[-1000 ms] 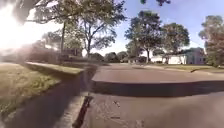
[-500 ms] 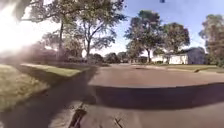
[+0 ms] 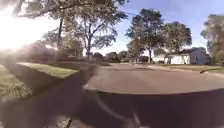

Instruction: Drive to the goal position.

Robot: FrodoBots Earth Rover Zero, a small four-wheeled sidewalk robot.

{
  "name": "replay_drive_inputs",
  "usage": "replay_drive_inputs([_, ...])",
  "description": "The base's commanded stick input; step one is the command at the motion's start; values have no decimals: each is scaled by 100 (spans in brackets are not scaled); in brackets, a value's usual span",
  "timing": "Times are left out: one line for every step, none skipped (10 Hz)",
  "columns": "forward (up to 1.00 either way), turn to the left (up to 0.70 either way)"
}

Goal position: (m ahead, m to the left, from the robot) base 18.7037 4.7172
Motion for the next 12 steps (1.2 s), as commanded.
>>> replay_drive_inputs([100, 0])
replay_drive_inputs([100, 0])
replay_drive_inputs([100, 0])
replay_drive_inputs([100, 0])
replay_drive_inputs([100, 0])
replay_drive_inputs([100, 0])
replay_drive_inputs([100, 12])
replay_drive_inputs([100, 25])
replay_drive_inputs([100, 37])
replay_drive_inputs([100, 23])
replay_drive_inputs([100, 8])
replay_drive_inputs([100, 2])
